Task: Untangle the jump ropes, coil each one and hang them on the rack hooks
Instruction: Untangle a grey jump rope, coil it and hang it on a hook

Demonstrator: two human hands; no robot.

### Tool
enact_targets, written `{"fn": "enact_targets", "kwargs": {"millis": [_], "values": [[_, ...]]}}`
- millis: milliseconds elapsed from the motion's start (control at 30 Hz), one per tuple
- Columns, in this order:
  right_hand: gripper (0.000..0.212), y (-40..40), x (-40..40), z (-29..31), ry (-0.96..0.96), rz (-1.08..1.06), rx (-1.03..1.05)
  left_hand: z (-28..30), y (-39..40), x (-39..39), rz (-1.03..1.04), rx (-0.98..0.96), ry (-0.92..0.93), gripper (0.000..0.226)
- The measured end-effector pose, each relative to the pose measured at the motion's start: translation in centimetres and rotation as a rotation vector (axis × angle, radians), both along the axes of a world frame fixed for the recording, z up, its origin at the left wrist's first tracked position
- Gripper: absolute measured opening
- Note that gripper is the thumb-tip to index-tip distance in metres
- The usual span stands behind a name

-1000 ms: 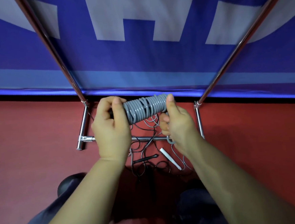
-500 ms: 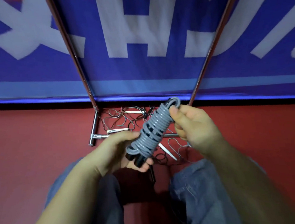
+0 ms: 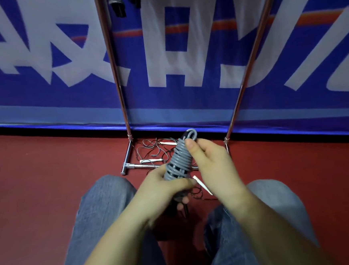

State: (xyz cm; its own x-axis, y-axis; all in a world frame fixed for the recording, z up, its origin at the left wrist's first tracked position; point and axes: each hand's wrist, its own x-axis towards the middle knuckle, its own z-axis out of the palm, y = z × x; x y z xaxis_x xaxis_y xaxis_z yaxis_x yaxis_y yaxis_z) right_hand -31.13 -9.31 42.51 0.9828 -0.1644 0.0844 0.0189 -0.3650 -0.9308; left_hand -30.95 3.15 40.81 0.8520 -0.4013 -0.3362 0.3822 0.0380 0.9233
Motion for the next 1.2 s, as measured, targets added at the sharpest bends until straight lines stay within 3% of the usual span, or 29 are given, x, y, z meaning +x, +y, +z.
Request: {"fn": "enact_targets", "kwargs": {"millis": [167, 233, 333, 467, 567, 667, 767, 867, 1000, 1100, 1200], "values": [[0.026, 0.5, -1.9, 1.7, 0.115, 0.190, 0.443, 1.5, 1.3, -1.3, -0.056, -0.246, 0.212, 0.013], [0.030, 0.2, -2.4, 1.5, 0.123, 0.222, 0.348, 1.8, 1.6, -1.5, -0.059, -0.263, 0.257, 0.012], [0.027, -0.4, -2.8, 1.1, 0.090, 0.174, 0.015, 2.0, 1.9, -2.1, -0.013, -0.229, 0.264, 0.026], [0.017, -0.3, -3.8, 2.3, 0.038, 0.031, -0.302, 1.6, 2.3, -3.0, 0.099, -0.027, 0.049, 0.018], [0.025, 0.4, -4.6, 3.2, 0.057, 0.017, -0.464, 1.6, 2.5, -3.7, 0.133, 0.034, -0.020, 0.017], [0.022, 1.0, -5.5, 3.9, 0.062, 0.031, -0.533, 2.2, 2.7, -4.2, 0.164, 0.089, -0.087, 0.019], [0.021, 1.4, -6.8, 4.8, 0.055, 0.035, -0.582, 2.8, 3.2, -4.7, 0.144, 0.334, -0.307, 0.022], [0.025, 1.4, -7.8, 5.9, 0.058, 0.035, -0.667, 3.8, 3.8, -5.6, 0.080, 0.507, -0.432, 0.038], [0.026, 1.3, -8.8, 7.9, 0.029, 0.042, -0.776, 5.1, 4.0, -6.5, -0.008, 0.512, -0.541, 0.026], [0.027, 1.2, -9.3, 9.3, -0.002, 0.062, -0.760, 6.0, 4.2, -7.2, -0.031, 0.493, -0.638, 0.057], [0.025, 1.4, -9.6, 10.1, -0.008, 0.095, -0.751, 6.5, 4.3, -7.9, -0.032, 0.492, -0.764, 0.065]]}}
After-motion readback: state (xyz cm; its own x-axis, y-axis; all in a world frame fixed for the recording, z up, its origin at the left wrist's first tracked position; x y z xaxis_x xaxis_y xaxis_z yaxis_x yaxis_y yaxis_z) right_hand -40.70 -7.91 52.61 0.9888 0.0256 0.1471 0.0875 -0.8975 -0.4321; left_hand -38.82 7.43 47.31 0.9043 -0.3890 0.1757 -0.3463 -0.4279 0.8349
